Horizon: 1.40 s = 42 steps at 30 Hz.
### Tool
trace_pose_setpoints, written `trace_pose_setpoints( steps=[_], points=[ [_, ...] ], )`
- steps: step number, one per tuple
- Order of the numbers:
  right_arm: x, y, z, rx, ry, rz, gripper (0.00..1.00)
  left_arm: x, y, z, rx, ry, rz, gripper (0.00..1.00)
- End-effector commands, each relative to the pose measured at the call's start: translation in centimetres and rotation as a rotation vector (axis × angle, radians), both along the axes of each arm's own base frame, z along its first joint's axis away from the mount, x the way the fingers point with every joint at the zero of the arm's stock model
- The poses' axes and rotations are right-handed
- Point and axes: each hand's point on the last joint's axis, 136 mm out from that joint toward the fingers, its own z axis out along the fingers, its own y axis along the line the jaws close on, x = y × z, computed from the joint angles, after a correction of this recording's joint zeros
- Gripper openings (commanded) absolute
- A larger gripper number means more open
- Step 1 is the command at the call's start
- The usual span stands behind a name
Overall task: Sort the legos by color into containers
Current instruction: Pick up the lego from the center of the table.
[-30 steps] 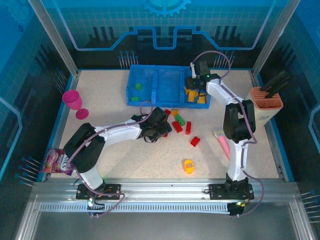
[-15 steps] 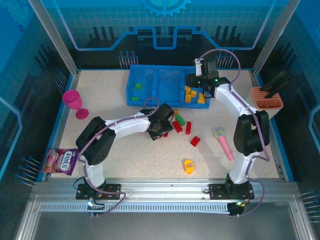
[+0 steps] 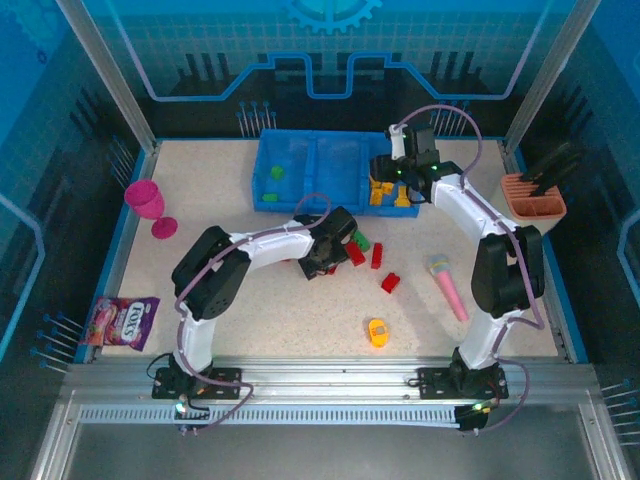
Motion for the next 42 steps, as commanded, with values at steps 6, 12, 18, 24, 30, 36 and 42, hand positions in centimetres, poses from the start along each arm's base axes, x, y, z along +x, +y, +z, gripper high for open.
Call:
trace_pose_setpoints(
  steps=[6,12,18,24,30,36,42],
  points=[
    [-1.1,0.4,2.3,0.022,-0.05,0.022,0.59,-1.4,1.2,-1.9,0.037,0.067,-0.005,0.63],
    [-2.5,-0.3,2.0,0.019,-0.028,0.005,0.59,-4.1,2.6,-2.7,0.032,0.119,-0.044,0.43],
    [-5.6,-1.3,1.1,0.036,0.058,-0.041,0.59,-5.6,3.2,-0.7,0.02,0.115,-0.165,0.27],
    [-8.8,-1.8,-2.3,0.074,0.212,-0.112,0.58,-2.0,2.7,6.6,0.067,-0.091,-0.325,0.24],
    [-11.6,-0.8,-5.4,0.1,0.32,-0.114,0.58,4.3,0.3,14.8,0.124,-0.375,-0.449,0.25],
    [-13.5,0.6,-7.8,0.071,0.377,-0.102,0.58,12.2,-0.5,17.5,0.211,-0.57,-0.436,0.25],
    [-14.3,1.2,-10.5,0.051,0.423,-0.11,0.57,18.0,-2.3,14.8,0.222,-0.588,-0.449,0.25]
  ],
)
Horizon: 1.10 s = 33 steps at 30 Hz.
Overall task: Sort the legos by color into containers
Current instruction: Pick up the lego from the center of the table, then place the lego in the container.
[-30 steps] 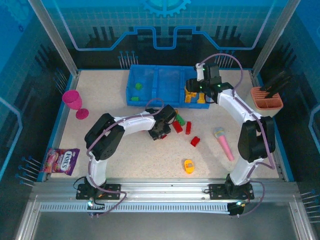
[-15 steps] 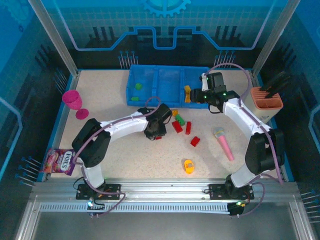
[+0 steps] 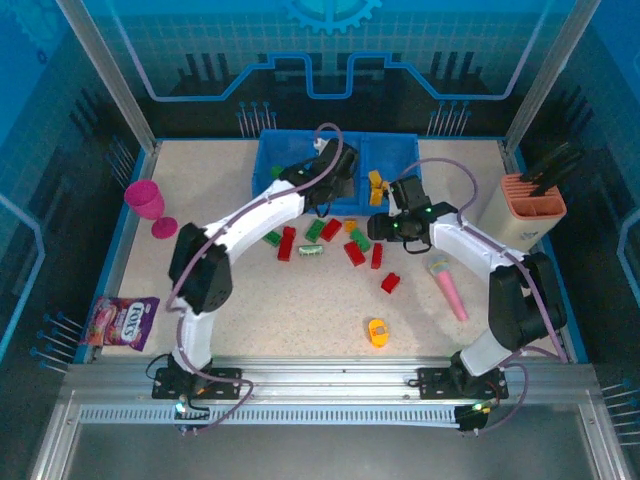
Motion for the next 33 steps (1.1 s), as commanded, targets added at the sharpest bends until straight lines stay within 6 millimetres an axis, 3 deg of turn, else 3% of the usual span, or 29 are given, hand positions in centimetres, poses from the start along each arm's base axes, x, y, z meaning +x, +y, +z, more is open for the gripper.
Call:
trace_pose_setpoints(
  steps=[1,7,13,19,29,33],
  points=[
    [-0.2,0.3,-1.3,-0.004,0.026,-0.02,0.57,3.1,-0.4,-2.5,0.074,-0.011,-0.021,0.25],
    [-0.4,1.1,-2.6,-0.019,0.043,-0.009,0.57,6.7,0.0,-4.9,0.083,0.0,0.009,0.25],
    [-0.6,1.3,-3.7,-0.042,0.066,-0.008,0.56,8.5,1.5,-6.8,0.095,0.023,0.029,0.25],
    [-1.0,1.3,-5.0,-0.08,0.09,-0.006,0.55,9.0,2.9,-9.6,0.082,0.069,0.065,0.26],
    [-2.1,1.3,-6.4,-0.142,0.12,0.0,0.53,9.2,2.2,-11.1,0.069,0.099,0.043,0.29],
    [-2.6,0.9,-6.8,-0.165,0.13,0.0,0.52,9.0,2.1,-11.7,0.07,0.113,0.039,0.36]
  ],
)
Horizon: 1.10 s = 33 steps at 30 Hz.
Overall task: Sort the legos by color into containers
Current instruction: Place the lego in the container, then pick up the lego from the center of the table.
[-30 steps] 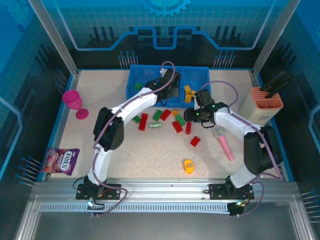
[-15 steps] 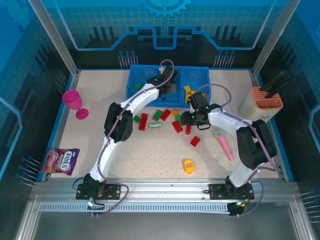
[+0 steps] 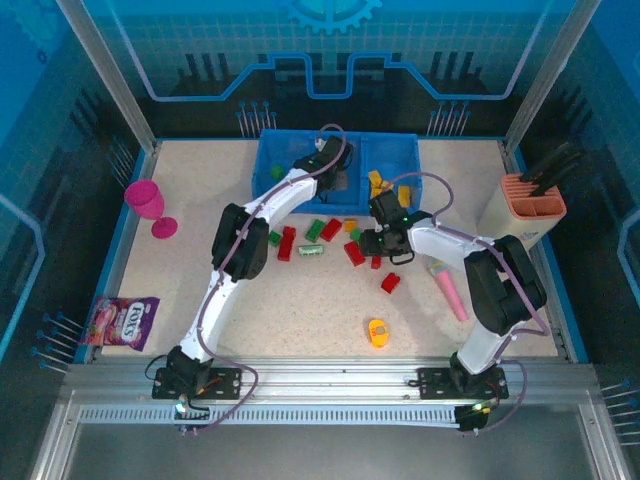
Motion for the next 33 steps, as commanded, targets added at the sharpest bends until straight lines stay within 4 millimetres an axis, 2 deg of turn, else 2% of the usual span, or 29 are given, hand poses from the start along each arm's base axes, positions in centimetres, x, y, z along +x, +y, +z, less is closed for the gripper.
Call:
trace_pose_setpoints(
  steps=[1,4,9,15,19,22,25,28,33],
  points=[
    [-1.2,-0.7,-1.2,-0.054,0.04,-0.009,0.52,-0.4,-0.6,-1.2,-0.011,0.039,-0.012,0.41],
    [-1.5,-1.0,-1.4,-0.062,0.042,-0.014,0.52,-0.5,-0.8,-0.4,-0.007,0.024,-0.021,0.53],
    [-1.6,-1.1,-1.8,-0.069,0.048,-0.014,0.49,-0.3,-1.4,3.4,-0.009,-0.047,-0.051,0.59],
    [-1.5,-1.1,-2.5,-0.077,0.058,-0.013,0.37,-1.5,-2.1,10.2,-0.029,-0.145,-0.101,0.59],
    [-1.6,-1.2,-2.7,-0.091,0.065,0.002,0.29,-3.7,-2.6,15.2,-0.042,-0.208,-0.157,0.6],
    [-1.9,-1.5,-2.3,-0.11,0.07,0.017,0.25,-6.1,-1.9,18.5,-0.059,-0.232,-0.188,0.6],
    [-1.9,-1.9,-0.3,-0.127,0.043,0.039,0.22,-9.0,-0.1,20.8,-0.071,-0.246,-0.192,0.6],
    [-1.2,-1.8,3.1,-0.125,-0.015,0.072,0.22,-12.6,1.8,21.7,-0.083,-0.235,-0.206,0.61],
    [2.0,-0.1,9.8,-0.108,-0.165,0.143,0.23,-18.8,7.1,19.8,-0.051,-0.17,-0.138,0.63]
  ],
)
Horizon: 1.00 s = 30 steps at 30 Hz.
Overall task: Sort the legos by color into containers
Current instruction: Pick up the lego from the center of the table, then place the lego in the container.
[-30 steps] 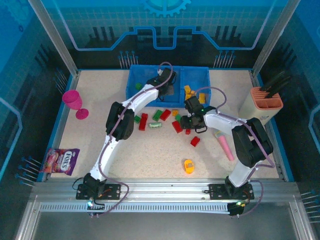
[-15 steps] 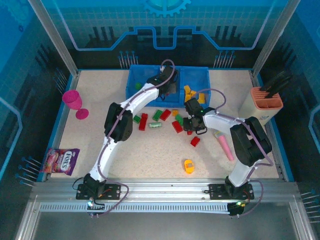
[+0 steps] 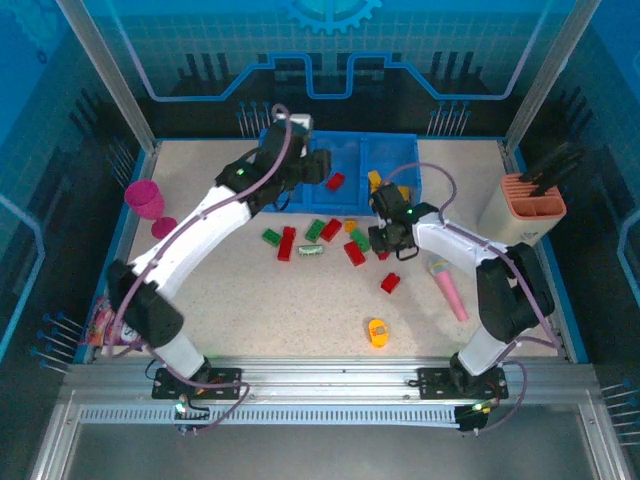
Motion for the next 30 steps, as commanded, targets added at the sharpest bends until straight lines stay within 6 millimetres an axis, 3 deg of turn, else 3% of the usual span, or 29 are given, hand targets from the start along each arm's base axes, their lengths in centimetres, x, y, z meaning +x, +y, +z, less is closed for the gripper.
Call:
trace_pose_setpoints(
  steps=[1,5,11,18,21,30],
  points=[
    [2.3,1.4,5.9,0.002,-0.137,0.083,0.23,-3.9,3.6,-4.0,0.05,0.113,0.051,0.63],
    [6.0,3.6,8.9,0.019,-0.239,0.129,0.23,-8.1,6.7,-7.1,0.029,0.189,0.118,0.63],
    [11.8,7.5,10.4,0.036,-0.339,0.187,0.23,-12.1,8.4,-12.3,0.0,0.313,0.165,0.63],
    [16.8,11.1,9.0,-0.005,-0.393,0.238,0.23,-14.2,9.3,-16.8,0.002,0.406,0.201,0.64],
    [18.4,11.6,7.9,-0.034,-0.401,0.245,0.24,-14.6,9.3,-18.6,0.002,0.438,0.207,0.65],
    [21.1,12.5,3.0,-0.116,-0.376,0.282,0.26,-13.1,7.9,-22.2,0.007,0.48,0.208,0.67]
  ],
)
